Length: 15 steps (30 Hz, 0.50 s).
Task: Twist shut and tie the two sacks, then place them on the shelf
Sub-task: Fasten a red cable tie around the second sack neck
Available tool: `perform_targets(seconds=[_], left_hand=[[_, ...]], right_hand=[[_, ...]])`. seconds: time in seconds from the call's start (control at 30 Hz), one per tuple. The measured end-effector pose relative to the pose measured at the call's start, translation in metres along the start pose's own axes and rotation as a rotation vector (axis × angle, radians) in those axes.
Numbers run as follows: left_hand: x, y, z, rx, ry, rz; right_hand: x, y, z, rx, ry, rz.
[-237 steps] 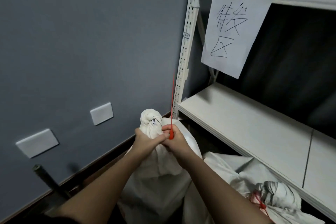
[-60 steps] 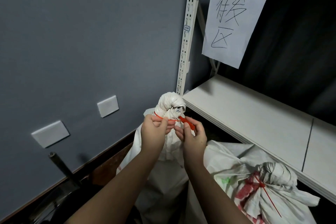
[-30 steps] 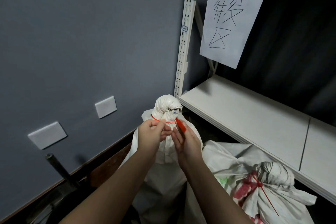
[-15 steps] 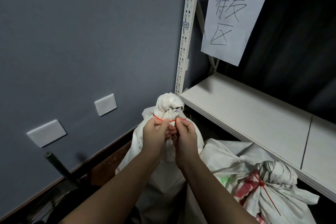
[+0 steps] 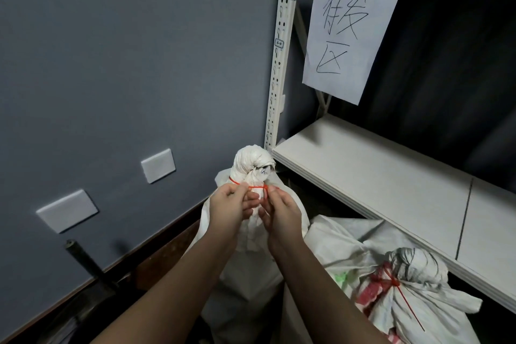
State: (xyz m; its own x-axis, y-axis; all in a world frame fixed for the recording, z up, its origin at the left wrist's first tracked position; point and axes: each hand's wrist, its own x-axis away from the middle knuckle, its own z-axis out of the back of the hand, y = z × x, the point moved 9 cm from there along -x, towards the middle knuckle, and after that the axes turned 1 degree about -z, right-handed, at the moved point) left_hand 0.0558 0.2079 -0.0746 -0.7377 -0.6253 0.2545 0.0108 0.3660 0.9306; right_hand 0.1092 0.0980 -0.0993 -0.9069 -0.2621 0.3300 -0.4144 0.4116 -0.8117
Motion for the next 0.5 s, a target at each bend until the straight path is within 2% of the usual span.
perform_targets(seconds=[0.2, 0.5], left_hand=[[-0.0031, 0.0005, 0.0016, -0.074, 0.044, -0.079], [-0.0032, 0.0002, 0.0043, -0.04, 0.065, -0.098]], right_hand=[[0.0031, -0.0032, -0.0026, -0.021, -0.014, 0.008], [-0.0052, -0.0027, -0.0055, 0.064, -0.037, 0.058]])
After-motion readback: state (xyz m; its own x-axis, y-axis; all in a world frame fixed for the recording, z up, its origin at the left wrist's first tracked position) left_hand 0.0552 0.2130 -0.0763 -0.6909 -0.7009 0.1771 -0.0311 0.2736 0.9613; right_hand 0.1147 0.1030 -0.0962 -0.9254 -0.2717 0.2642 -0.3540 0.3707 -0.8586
